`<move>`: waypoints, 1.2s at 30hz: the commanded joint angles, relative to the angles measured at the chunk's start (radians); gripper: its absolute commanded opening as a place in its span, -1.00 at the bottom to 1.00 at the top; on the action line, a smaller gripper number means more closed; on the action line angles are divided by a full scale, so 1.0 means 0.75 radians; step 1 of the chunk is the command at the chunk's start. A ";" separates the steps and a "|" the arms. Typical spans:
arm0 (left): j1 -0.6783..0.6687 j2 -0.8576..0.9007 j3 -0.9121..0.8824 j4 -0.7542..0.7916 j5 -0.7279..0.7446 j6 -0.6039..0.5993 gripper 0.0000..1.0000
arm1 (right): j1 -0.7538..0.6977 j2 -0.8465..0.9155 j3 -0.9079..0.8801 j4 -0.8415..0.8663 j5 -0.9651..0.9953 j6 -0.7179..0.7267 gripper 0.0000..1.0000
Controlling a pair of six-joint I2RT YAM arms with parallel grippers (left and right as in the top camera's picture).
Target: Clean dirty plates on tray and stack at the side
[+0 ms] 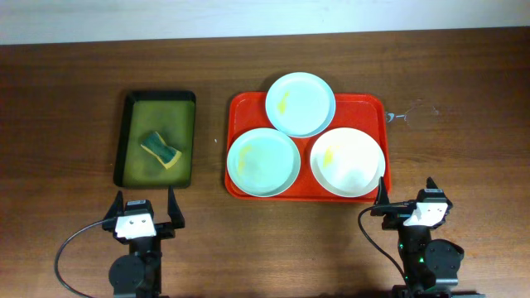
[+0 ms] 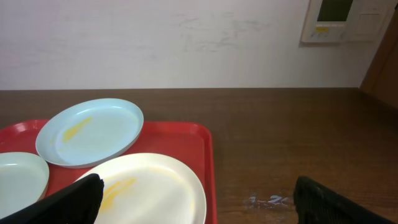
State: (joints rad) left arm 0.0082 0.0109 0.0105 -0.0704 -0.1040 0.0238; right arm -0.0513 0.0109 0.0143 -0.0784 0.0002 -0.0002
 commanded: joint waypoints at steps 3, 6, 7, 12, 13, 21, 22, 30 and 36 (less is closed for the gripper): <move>0.003 -0.006 -0.002 -0.008 0.018 0.025 0.98 | 0.007 -0.010 -0.012 -0.005 0.016 0.007 0.97; 0.002 -0.006 -0.002 0.040 0.044 0.002 0.98 | 0.007 -0.010 -0.012 -0.004 0.016 0.007 0.97; 0.002 -0.006 -0.002 0.066 0.209 -0.068 0.98 | 0.007 -0.010 -0.012 -0.004 0.016 0.007 0.97; 0.002 -0.006 -0.002 0.366 0.628 -0.076 0.98 | 0.007 -0.010 -0.012 -0.005 0.016 0.007 0.97; 0.002 -0.006 -0.002 0.481 0.739 -0.075 0.99 | 0.007 -0.010 -0.012 -0.004 0.016 0.007 0.97; 0.002 0.393 0.552 0.131 0.426 0.067 0.98 | 0.007 -0.010 -0.012 -0.004 0.016 0.007 0.97; 0.002 0.574 0.716 -0.043 0.422 0.086 0.98 | 0.007 -0.010 -0.012 -0.004 0.016 0.007 0.97; 0.002 1.680 1.658 -0.799 0.197 -0.156 0.98 | 0.007 -0.010 -0.012 -0.005 0.016 0.007 0.97; 0.044 2.127 1.952 -1.028 0.247 -0.655 0.98 | 0.007 -0.010 -0.012 -0.004 0.016 0.007 0.97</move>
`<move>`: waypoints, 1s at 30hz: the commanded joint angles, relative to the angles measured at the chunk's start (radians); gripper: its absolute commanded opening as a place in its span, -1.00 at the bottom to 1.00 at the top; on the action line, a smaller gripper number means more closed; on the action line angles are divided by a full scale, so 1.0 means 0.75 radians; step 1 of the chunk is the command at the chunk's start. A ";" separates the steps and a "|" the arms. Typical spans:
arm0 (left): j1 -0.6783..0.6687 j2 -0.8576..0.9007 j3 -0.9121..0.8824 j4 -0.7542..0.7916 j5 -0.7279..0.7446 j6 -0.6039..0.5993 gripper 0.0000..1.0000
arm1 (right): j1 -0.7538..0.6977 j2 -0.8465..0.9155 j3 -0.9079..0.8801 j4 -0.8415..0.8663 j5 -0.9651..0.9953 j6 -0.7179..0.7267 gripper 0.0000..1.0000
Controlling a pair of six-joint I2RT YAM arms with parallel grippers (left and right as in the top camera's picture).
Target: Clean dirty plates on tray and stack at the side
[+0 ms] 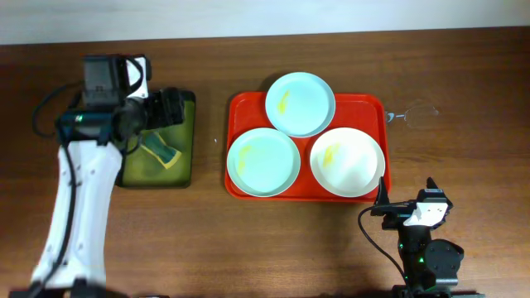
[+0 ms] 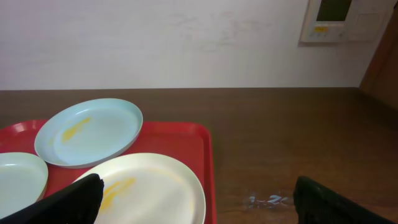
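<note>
Three dirty plates lie on the red tray [image 1: 235, 109]: a pale blue plate [image 1: 300, 103] at the back, a pale green plate [image 1: 263, 161] at front left and a white plate [image 1: 347, 161] at front right, each with a yellow smear. A yellow-green sponge [image 1: 161, 151] rests in the dark green tray [image 1: 187, 157]. My left gripper [image 1: 170, 108] hangs over that tray's far part, just behind the sponge, its fingers apparently spread. My right gripper [image 1: 406, 192] sits open near the table's front edge. In its wrist view the right gripper [image 2: 199, 208] spans the white plate [image 2: 155, 186]; the blue plate [image 2: 87, 134] lies beyond.
A small clear, glassy scrap [image 1: 410, 112] lies on the wood right of the red tray, also seen as the glassy scrap [image 2: 267, 200] ahead of the right fingers. A wall panel [image 2: 339, 18] hangs behind the table. The left arm's white link [image 1: 74, 207] crosses the left side.
My left arm has left its rest spot at the front edge and now reaches over the green tray near the sponge. The right arm, plates and sponge are where they were.
</note>
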State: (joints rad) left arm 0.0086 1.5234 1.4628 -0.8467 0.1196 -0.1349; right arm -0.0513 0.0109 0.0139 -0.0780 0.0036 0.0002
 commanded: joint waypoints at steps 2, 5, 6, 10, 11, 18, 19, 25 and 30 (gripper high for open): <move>0.160 0.153 0.016 0.108 0.095 -0.578 0.98 | 0.007 -0.010 -0.011 -0.005 0.012 0.006 0.97; 0.197 0.202 0.015 0.136 0.094 -0.598 0.98 | 0.007 -0.010 -0.011 -0.005 0.012 0.006 0.97; 0.183 0.251 0.015 0.136 0.084 -0.598 0.98 | 0.007 -0.010 -0.011 -0.005 0.012 0.006 0.97; 0.166 0.468 0.015 0.137 -0.047 -0.599 0.98 | 0.007 -0.010 -0.011 -0.005 0.012 0.006 0.97; 0.166 0.517 0.015 0.137 -0.088 -0.599 0.98 | 0.007 -0.010 -0.011 -0.005 0.012 0.006 0.97; 0.166 0.826 0.015 0.186 -0.135 -0.599 0.71 | 0.007 -0.010 -0.011 -0.005 0.012 0.006 0.97; 0.166 0.831 0.015 0.186 -0.135 -0.598 0.43 | 0.007 -0.010 -0.011 -0.005 0.012 0.006 0.97; 0.167 0.831 0.028 0.173 -0.131 -0.598 -1.00 | 0.007 -0.010 -0.011 -0.005 0.012 0.006 0.97; 0.167 0.816 0.165 -0.055 0.011 -0.598 0.98 | 0.007 -0.010 -0.011 -0.005 0.012 0.006 0.97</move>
State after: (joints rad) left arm 0.1356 2.1250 1.5509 -0.8513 0.0330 -0.5842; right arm -0.0513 0.0109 0.0139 -0.0780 0.0032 0.0002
